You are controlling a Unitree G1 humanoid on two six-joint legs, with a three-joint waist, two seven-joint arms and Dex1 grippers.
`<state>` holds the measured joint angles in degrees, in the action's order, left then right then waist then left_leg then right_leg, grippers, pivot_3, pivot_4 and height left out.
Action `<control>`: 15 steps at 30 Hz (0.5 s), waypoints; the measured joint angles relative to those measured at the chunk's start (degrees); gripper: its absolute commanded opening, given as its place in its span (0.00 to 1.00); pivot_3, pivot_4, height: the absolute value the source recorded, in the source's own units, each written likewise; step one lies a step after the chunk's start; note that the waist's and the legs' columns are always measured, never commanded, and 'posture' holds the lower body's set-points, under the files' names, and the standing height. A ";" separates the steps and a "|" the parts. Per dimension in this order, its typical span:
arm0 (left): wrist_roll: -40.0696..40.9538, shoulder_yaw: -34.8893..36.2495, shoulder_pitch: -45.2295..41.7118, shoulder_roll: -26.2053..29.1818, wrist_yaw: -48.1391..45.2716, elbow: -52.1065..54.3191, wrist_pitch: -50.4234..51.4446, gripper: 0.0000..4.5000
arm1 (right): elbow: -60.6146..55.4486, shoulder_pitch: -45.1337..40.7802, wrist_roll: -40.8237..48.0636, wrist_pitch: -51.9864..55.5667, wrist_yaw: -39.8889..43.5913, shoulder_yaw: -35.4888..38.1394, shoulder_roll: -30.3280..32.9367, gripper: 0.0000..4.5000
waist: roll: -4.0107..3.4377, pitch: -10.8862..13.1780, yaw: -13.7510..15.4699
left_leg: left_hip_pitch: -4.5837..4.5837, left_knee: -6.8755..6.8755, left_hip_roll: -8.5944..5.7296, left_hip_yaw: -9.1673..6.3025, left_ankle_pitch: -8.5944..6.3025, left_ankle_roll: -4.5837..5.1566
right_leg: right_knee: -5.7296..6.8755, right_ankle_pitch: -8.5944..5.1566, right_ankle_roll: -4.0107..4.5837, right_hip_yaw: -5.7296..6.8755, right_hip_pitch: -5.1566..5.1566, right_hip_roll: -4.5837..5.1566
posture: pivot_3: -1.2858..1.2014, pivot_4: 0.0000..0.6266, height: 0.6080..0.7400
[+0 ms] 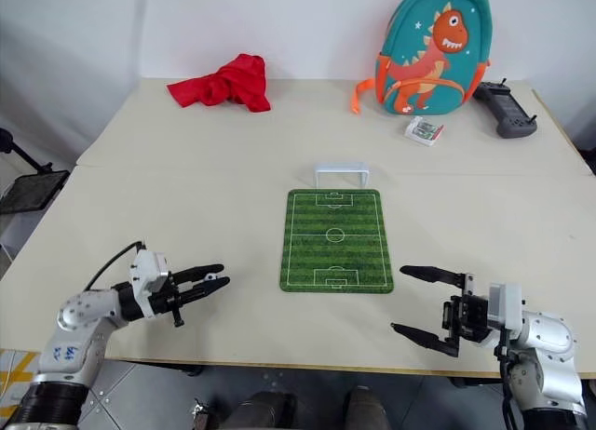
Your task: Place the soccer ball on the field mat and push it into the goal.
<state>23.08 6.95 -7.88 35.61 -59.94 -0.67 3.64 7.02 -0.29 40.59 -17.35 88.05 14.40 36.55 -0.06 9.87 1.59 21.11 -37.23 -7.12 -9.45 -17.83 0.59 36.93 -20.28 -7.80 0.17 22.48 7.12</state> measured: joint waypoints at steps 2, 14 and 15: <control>0.71 -1.42 -4.53 1.65 0.16 4.53 5.10 0.19 | 3.06 -1.81 -0.32 -0.30 0.16 2.03 1.99 1.00 | -0.01 0.00 0.21 | 0.02 -0.01 -0.09 0.00 0.04 0.07 | -0.03 0.03 -0.05 -0.03 -0.01 0.05 | 0.52 0.24 1.00; -11.90 -23.57 -23.92 -15.10 4.24 -6.58 7.20 0.19 | 8.87 -1.71 1.39 -2.14 0.54 4.36 10.06 1.00 | 0.13 0.08 -0.31 | -0.01 -0.08 0.09 0.64 -0.02 0.14 | -0.05 0.11 -0.17 -0.06 0.12 -0.51 | 0.52 0.24 1.00; -13.01 -24.39 -24.79 -16.95 5.06 -8.50 6.47 0.19 | 8.35 -1.25 1.35 -2.14 0.46 4.57 9.84 1.00 | 0.15 0.09 -0.17 | -0.01 -0.10 0.08 0.62 -0.03 0.15 | -0.03 0.17 -0.27 -0.08 0.11 -0.51 | 0.52 0.24 1.00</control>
<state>10.07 -17.44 -32.68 18.66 -54.88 -9.16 10.11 15.37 -1.54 41.95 -19.49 88.51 18.97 46.39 0.09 9.96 1.43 21.10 -37.34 -7.05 -8.83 -17.86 0.74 36.90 -20.10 -8.06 0.09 22.59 6.60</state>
